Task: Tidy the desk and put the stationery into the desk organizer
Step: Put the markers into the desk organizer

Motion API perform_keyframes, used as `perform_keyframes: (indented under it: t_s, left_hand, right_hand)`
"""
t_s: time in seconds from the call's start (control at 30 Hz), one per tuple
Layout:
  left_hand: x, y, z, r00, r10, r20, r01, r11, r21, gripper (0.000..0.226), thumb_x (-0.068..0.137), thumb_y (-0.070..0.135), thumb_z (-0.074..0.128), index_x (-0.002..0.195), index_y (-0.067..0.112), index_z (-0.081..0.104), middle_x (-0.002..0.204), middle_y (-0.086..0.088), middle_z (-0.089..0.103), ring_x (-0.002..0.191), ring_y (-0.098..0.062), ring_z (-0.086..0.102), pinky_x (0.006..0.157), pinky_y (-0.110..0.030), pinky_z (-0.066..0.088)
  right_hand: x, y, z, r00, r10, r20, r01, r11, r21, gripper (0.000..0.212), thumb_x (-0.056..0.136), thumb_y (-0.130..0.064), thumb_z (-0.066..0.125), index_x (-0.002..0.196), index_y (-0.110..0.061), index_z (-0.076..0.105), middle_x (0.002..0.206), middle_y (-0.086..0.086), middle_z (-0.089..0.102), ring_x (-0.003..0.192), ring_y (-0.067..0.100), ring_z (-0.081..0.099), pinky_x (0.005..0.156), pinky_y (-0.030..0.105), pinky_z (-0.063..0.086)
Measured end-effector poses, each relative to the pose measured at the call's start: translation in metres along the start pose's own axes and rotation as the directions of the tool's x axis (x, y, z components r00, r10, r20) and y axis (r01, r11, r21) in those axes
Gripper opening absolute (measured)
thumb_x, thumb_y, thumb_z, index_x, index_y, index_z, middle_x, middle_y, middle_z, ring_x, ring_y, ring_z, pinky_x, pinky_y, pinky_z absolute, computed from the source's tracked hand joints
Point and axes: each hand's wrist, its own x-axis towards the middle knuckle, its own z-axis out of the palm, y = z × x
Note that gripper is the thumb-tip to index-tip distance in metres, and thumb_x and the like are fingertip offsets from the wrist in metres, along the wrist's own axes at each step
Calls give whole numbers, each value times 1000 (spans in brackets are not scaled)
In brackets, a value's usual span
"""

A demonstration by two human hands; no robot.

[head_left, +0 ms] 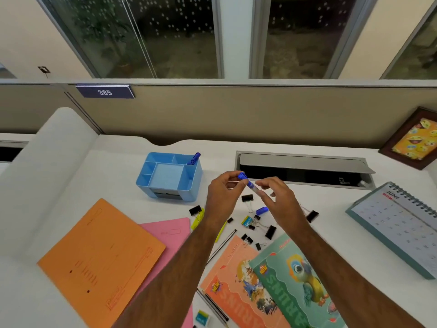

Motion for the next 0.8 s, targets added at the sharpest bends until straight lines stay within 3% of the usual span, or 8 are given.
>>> perform_keyframes:
  t_s: [0.07, 0.17, 0.4, 0.53, 0.63, 0.8]
  left_hand:
    - [8, 1, -16, 999, 14, -49, -14, 1000, -2, 18, 95, 27, 76, 109, 37, 70, 102, 14, 76, 97, -4, 72, 90, -32, 63]
    - [26, 2, -48, 991, 41, -131, -38, 999, 25, 18, 97, 26, 74, 114, 31, 71, 106, 9, 77, 98, -8, 73, 91, -33, 62]
    - [75, 14, -129, 938, 201, -281, -140, 964, 225, 20, 100, 22, 68, 120, 20, 72, 105, 12, 73, 94, 9, 67, 79, -6, 50]
    - [95, 17, -153, 930, 234, -284, -151, 946, 288, 19, 101, 20, 68, 119, 22, 71, 101, 19, 71, 94, 9, 67, 78, -6, 52]
    - [105, 8, -154, 944, 216, -248, -119, 927, 355, 22, 102, 21, 67, 123, 18, 70, 105, 10, 73, 97, 4, 67, 80, -5, 51]
    - [112, -11, -144, 974, 183, -136, -95, 868, 488, 25, 102, 20, 67, 125, 11, 70, 115, -3, 73, 106, -15, 68, 92, -30, 59]
  right_hand:
    - [-1, 5, 0, 1000, 9, 22, -9, 1000, -5, 23, 100, -19, 66, 122, -24, 67, 114, -16, 59, 102, 0, 57, 83, 10, 43]
    - [-5, 16, -3, 998, 20, 66, -21, 1000, 3, 20, 99, -17, 66, 115, -29, 68, 112, -16, 62, 103, 0, 59, 78, 7, 42]
    - [-12, 54, -7, 986, 102, 128, -99, 995, -31, 15, 97, -16, 69, 109, -24, 70, 110, -8, 65, 101, 7, 61, 82, 18, 46]
    - [-10, 75, -6, 973, 170, 154, -157, 983, -92, 13, 96, -19, 70, 109, -24, 69, 110, -5, 63, 99, 11, 60, 85, 29, 52]
    - [-7, 92, -4, 957, 212, 199, -176, 966, -188, 16, 99, -19, 67, 114, -21, 70, 116, -2, 64, 103, 11, 56, 90, 25, 44]
    - [-1, 105, -3, 929, 236, 286, -125, 925, -358, 26, 98, -24, 67, 124, -22, 69, 126, -2, 62, 113, 15, 51, 94, 30, 39]
